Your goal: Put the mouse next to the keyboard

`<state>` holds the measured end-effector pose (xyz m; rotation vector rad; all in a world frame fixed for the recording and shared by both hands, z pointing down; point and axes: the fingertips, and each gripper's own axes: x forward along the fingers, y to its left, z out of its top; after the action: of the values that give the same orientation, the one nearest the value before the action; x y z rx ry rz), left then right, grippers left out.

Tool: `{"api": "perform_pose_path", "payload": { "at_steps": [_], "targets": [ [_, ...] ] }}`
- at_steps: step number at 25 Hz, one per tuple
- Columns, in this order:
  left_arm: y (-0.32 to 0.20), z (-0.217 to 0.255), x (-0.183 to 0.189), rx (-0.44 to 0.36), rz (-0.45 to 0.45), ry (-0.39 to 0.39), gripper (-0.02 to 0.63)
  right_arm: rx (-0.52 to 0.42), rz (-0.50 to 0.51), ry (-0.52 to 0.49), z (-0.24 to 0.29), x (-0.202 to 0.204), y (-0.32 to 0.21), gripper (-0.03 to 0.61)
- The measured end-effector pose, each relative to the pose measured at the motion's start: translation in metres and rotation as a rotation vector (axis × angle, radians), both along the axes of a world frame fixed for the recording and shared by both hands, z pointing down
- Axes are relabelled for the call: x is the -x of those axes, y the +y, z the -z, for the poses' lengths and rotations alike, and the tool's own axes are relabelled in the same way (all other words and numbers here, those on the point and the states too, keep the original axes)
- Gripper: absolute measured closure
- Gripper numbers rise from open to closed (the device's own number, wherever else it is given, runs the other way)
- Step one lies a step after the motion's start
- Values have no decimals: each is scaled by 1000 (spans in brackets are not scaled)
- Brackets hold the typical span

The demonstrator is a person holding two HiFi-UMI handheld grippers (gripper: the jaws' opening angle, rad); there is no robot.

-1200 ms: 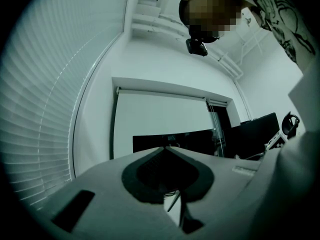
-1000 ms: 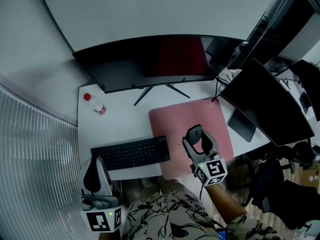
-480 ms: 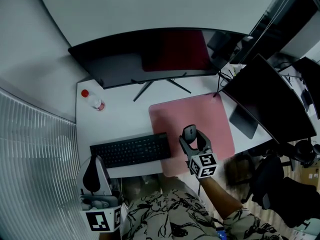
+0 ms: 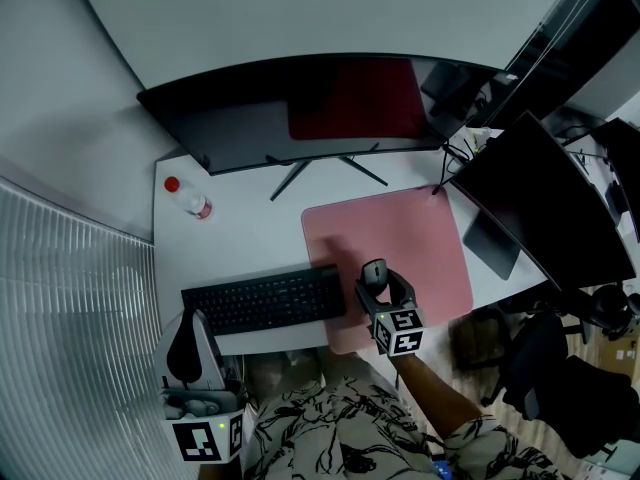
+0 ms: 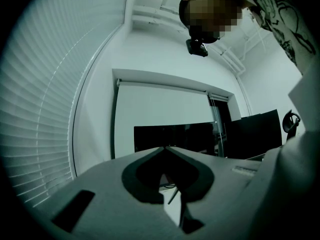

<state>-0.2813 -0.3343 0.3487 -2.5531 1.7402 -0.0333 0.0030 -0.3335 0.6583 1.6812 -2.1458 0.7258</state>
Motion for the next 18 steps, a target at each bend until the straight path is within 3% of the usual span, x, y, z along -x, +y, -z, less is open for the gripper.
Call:
{"api": "perform_pose_path", "payload": {
  "at_steps": [18],
  "targets": [
    [-3,-11,1,31,12,-7,612,155,-9,8,-51,3,8,275]
  ]
}}
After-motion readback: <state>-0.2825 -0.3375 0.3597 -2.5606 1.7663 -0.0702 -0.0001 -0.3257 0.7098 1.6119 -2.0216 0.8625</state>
